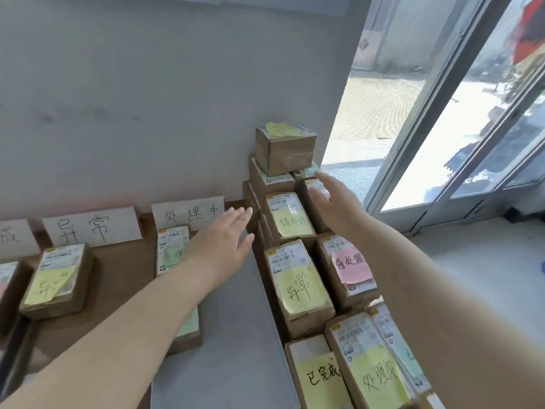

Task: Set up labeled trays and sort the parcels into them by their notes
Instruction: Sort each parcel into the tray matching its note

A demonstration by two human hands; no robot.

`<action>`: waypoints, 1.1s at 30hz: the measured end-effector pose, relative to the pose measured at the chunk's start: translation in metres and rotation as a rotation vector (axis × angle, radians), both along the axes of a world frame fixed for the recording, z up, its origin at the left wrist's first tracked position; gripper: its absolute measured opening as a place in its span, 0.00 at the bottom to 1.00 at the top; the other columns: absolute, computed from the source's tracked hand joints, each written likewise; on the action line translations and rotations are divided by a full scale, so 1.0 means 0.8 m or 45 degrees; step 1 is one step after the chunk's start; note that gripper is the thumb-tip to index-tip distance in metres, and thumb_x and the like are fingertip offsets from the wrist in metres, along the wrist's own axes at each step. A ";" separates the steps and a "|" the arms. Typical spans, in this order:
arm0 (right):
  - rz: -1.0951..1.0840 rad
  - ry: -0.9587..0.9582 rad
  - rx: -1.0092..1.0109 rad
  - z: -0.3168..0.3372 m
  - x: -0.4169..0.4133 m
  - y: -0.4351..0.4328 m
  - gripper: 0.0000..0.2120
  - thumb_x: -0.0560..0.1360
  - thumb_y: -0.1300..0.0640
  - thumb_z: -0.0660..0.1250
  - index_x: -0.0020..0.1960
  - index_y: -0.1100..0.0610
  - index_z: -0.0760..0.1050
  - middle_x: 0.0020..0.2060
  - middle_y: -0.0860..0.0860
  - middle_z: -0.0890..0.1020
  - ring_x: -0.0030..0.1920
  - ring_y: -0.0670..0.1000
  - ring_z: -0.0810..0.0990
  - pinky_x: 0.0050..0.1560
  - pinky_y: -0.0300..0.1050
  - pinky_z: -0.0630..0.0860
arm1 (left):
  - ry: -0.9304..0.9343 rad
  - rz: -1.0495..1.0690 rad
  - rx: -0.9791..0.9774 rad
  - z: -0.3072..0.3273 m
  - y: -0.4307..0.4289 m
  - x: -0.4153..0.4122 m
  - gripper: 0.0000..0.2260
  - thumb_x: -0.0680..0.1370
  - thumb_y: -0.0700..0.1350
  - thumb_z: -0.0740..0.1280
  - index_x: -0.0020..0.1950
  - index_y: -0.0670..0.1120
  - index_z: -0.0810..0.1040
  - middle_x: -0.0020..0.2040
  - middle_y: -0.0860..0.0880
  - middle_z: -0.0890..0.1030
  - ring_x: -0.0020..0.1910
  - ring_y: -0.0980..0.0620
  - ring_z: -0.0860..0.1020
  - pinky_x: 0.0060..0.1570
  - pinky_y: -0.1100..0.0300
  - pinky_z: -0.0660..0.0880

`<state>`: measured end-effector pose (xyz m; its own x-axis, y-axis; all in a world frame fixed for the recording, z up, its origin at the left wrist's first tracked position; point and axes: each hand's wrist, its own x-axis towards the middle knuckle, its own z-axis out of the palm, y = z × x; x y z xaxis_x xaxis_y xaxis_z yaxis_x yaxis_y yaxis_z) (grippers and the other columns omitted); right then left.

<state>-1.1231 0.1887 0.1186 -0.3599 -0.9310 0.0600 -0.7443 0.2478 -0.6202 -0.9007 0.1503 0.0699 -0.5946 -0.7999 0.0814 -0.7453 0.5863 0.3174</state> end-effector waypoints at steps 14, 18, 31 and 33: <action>-0.103 -0.659 -0.077 -0.039 -0.130 -0.203 0.28 0.81 0.45 0.53 0.78 0.54 0.53 0.76 0.50 0.59 0.75 0.53 0.58 0.74 0.55 0.57 | 0.699 0.482 0.527 0.022 -0.160 -0.168 0.28 0.79 0.38 0.63 0.76 0.46 0.58 0.70 0.48 0.68 0.68 0.49 0.67 0.55 0.66 0.62; -0.083 -0.770 -0.089 -0.044 -0.129 -0.222 0.27 0.79 0.42 0.53 0.74 0.53 0.62 0.69 0.51 0.70 0.69 0.53 0.68 0.70 0.53 0.63 | 0.781 0.388 0.622 0.010 -0.170 -0.179 0.28 0.77 0.38 0.65 0.74 0.54 0.61 0.63 0.55 0.71 0.63 0.53 0.71 0.57 0.61 0.68; -0.059 -1.074 -0.499 0.020 -0.055 -0.156 0.30 0.71 0.35 0.64 0.66 0.50 0.65 0.56 0.44 0.74 0.55 0.44 0.74 0.60 0.51 0.71 | 1.143 0.219 0.433 0.048 -0.098 -0.130 0.32 0.76 0.34 0.63 0.67 0.69 0.63 0.58 0.75 0.70 0.58 0.76 0.67 0.59 0.72 0.64; -0.128 -1.120 -0.545 0.030 -0.029 -0.138 0.34 0.65 0.32 0.67 0.64 0.49 0.65 0.57 0.46 0.74 0.54 0.45 0.76 0.59 0.52 0.74 | 1.141 0.177 0.431 0.055 -0.071 -0.111 0.34 0.76 0.31 0.62 0.58 0.73 0.61 0.48 0.82 0.69 0.50 0.83 0.66 0.49 0.81 0.65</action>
